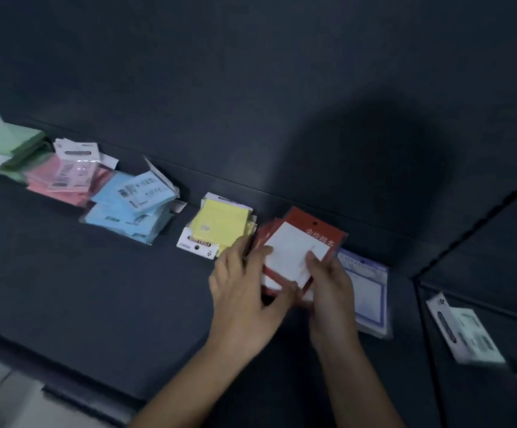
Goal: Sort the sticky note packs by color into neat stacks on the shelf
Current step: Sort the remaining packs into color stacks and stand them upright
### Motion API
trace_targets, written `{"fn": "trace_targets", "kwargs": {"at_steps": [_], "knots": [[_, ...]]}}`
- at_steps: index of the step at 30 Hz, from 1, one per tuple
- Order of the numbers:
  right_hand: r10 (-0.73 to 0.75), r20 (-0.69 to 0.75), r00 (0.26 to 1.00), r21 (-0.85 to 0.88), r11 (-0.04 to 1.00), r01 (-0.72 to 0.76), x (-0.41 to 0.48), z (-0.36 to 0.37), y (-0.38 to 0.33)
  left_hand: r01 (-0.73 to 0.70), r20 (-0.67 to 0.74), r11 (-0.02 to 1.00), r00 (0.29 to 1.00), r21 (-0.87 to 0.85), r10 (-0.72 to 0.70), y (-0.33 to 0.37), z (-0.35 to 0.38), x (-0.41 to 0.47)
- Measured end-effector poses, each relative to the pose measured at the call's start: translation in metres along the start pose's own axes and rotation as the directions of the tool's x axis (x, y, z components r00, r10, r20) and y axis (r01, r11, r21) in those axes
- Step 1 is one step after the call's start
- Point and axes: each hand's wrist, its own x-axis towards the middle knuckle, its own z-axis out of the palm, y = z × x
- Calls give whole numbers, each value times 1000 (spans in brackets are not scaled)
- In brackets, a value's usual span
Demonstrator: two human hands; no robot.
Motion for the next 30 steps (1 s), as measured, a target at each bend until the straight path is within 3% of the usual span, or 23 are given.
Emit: {"fn": "trace_targets", "kwargs": {"at_steps": [3, 6, 8, 11, 16, 20, 24, 27, 30], "knots": [[-126, -58, 990, -140, 983, 117, 16, 14, 0, -26, 128, 988, 991, -153, 46, -21, -4, 15], [-303, -150, 941, -404, 887, 222, 26, 25, 7, -140, 168, 986, 974, -87, 153, -40, -3, 27], [-393, -183, 901, -606, 767, 212, 30, 28, 15, -242, 130, 969, 961, -39, 245, -53, 1, 32], [-426, -204, 881, -756, 640, 135, 35, 26, 24, -279, 121, 960, 953, -9, 278, -62, 3, 34], [-418, -175, 891, -865, 498, 64, 37, 24, 24, -327, 144, 942, 939, 82, 313, -60, -2, 38], [-449, -139, 883, -855, 505, 123, 23, 19, 15, -313, 151, 933, 945, 177, 288, -47, -6, 36], [-491, -194, 849, -835, 537, 120, -8, -9, 10, -523, 199, 846, 844, 103, 498, -16, 3, 21], [-521, -239, 819, -852, 517, 80, -40, -48, 4, -577, 300, 817, 778, -9, 552, 15, 22, 5], [-574, -286, 767, -896, 443, -3, -79, -106, -4, -643, 443, 766, 684, -10, 580, 48, 51, -24]]}}
